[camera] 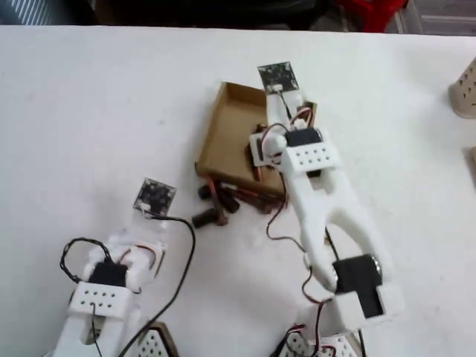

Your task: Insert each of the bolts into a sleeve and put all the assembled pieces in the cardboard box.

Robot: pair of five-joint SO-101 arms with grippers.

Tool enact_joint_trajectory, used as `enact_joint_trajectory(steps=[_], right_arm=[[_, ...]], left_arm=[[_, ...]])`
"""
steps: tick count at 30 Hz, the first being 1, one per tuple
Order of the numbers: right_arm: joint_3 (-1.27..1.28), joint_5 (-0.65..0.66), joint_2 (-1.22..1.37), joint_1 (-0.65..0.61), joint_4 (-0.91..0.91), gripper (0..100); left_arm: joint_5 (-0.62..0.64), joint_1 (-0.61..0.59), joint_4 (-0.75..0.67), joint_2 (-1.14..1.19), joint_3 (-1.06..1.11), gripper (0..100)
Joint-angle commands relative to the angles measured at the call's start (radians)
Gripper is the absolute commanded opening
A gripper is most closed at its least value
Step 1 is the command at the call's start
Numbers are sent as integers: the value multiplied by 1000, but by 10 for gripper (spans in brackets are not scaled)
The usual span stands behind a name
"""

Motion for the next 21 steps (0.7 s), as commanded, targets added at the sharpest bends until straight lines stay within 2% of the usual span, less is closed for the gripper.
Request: enact_joint_trajectory(steps=[1,2,6,15,18,21], right_arm=[[51,-6,-137,-38,4,30],[72,-6,-162,-51,4,8],[176,-6,-257,-117,4,63],[336,-6,-403,-329,-7,63],[391,-6,-403,-371,-108,63],[486,-6,-401,-377,-303,66]], left_arm=[[-11,-7,-2,-12,-64,24],[-11,-7,-2,-12,-64,24],[-11,-7,-2,-12,-64,24],[-11,-7,-2,-12,-64,24],[-11,-7,-2,-12,-64,24],[-11,-7,-2,-12,-64,24]])
